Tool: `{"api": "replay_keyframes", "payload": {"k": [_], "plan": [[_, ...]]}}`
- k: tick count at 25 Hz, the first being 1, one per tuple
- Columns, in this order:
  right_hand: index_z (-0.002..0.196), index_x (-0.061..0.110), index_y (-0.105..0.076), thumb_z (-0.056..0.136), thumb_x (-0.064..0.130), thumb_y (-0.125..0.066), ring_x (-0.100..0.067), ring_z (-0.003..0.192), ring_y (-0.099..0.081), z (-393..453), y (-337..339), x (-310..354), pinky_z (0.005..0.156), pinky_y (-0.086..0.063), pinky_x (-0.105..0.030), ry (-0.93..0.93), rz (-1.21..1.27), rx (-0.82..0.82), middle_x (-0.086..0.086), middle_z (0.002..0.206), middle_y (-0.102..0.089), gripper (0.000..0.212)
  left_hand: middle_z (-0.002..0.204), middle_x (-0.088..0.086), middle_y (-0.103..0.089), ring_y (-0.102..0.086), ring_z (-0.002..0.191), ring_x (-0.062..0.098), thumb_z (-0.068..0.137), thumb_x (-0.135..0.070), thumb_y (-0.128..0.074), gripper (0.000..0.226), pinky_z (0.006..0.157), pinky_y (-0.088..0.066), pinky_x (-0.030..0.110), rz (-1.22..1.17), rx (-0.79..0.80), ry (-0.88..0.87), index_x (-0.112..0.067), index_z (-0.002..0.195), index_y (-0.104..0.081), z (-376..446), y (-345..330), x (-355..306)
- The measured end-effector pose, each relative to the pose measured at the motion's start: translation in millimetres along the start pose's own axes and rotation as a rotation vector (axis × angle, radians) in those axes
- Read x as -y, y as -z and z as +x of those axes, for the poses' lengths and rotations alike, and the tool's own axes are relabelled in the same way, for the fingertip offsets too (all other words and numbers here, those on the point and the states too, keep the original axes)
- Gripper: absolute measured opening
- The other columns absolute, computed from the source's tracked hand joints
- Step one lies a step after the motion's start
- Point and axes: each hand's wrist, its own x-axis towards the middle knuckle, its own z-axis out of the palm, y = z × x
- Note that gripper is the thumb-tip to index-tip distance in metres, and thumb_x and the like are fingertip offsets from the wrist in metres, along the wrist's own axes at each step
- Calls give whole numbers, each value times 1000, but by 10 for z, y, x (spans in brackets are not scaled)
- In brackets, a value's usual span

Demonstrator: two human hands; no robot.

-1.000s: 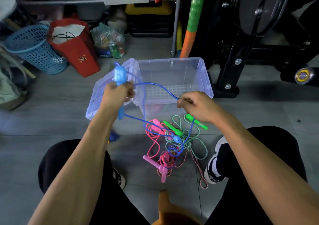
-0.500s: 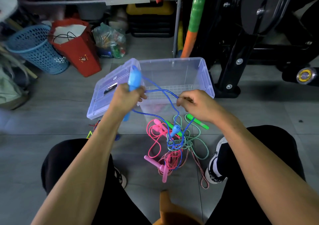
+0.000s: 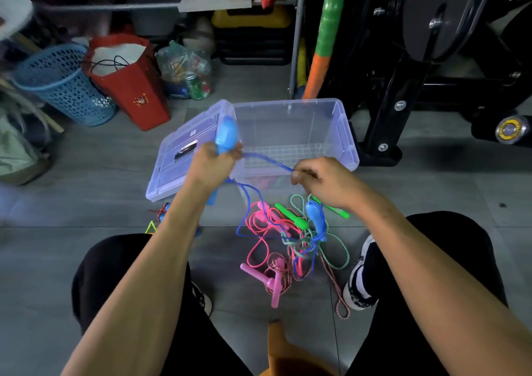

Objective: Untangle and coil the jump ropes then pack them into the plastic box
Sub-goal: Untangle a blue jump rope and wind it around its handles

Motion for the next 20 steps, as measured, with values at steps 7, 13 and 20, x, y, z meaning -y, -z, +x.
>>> {"api": "replay_keyframes", "payload": {"k": [7,13,20], "plan": [[78,14,-67,97,22,-56,-6,51,-45,26,-28,86,53,-36,-23,22,184,-43,6,56,-51,23,47,-4,-45,-43,46,13,93,-18,-62,31,52,-45,22,-169,45,-89,-13,64,-53,-186,-234,-110],[78,20,-64,98,21,-53,-5,56,-51,16,25,19,54,-36,-21,-10,3,14,10,60,-55,23,61,-6,-57,-47,58,13,84,-33,-66,25,62,-41,22,235,52,-11,-8,82,-68,37,28,38],[72,29,-58,97,21,-54,-15,58,-58,42,-61,83,59,-47,-27,40,118,-38,3,62,-59,27,57,1,-53,-48,58,16,92,-21,-64,27,67,-43,27,-102,144,-70,-10,68,-57,-244,-234,-95]]}}
